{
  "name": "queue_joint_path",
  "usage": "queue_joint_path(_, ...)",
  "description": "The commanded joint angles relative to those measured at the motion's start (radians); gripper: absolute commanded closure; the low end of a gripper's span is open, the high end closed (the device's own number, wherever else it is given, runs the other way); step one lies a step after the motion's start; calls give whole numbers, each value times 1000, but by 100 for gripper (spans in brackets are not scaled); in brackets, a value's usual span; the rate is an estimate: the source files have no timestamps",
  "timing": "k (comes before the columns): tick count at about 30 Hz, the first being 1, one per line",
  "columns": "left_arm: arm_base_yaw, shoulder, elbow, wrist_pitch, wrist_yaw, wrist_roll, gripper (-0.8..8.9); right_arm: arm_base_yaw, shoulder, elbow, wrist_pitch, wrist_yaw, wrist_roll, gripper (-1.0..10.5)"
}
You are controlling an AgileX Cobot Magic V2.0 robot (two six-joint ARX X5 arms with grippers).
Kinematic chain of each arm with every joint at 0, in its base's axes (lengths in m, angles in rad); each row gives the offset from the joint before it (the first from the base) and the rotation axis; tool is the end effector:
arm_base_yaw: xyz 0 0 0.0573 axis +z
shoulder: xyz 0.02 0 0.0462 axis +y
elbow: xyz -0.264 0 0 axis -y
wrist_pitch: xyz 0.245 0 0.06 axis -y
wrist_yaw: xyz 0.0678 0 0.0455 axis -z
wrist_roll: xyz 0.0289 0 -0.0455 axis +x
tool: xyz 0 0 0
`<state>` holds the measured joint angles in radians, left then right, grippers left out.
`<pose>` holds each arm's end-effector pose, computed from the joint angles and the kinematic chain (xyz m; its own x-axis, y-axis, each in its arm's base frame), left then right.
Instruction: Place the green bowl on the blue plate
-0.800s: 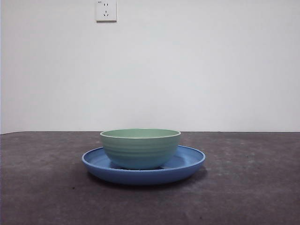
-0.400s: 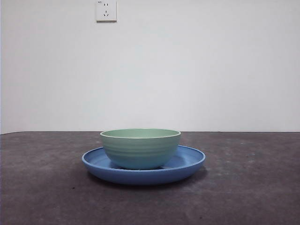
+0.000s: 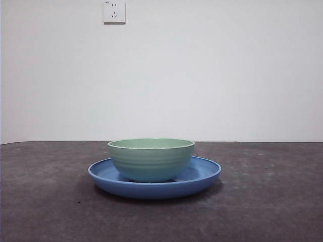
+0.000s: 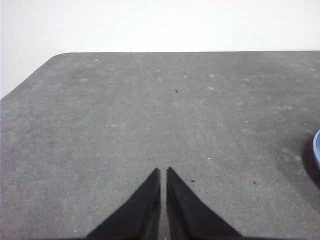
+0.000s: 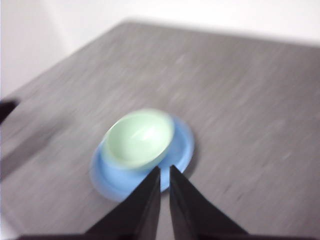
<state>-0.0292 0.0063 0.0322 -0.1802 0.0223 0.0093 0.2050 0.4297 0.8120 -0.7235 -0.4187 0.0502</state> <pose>0.0949 -0.0034 0.1566 0.9868 -0.0511 -0.1537 0.0526 0.9986 0.0058 0.0698 0.0265 0.3290 0.7602 0.5733 -0.3057 -0.5439 0.8189 0.1832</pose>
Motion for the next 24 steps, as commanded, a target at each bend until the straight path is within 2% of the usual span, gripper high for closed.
queue_joint_path(1, -1, -3, -20, -7, -8, -2, 794, -62, -60, -122, 196, 4, -11, 918)
queue_joint_path(7, -1, -3, -20, -7, -8, -2, 794, -171, -198, -383, 477, 5, -15, 919)
queue_joint_path(10, -1, -3, -20, -7, -8, -2, 794, -202, -243, -492, 583, 47, -32, 918)
queue_joint_path(13, -1, -3, -20, -7, -8, -2, 794, -217, -283, -602, 669, 132, -33, 919)
queue_joint_path(18, -1, -3, -20, -7, -8, -2, 794, -217, -353, -737, 704, 398, -32, 918)
queue_joint_path(20, -1, -3, -20, -7, -8, -2, 794, -218, -379, -768, 703, 450, -32, 918)
queue_joint_path(24, -1, -3, -20, -7, -8, -2, 794, -227, -417, -801, 669, 472, -39, 918)
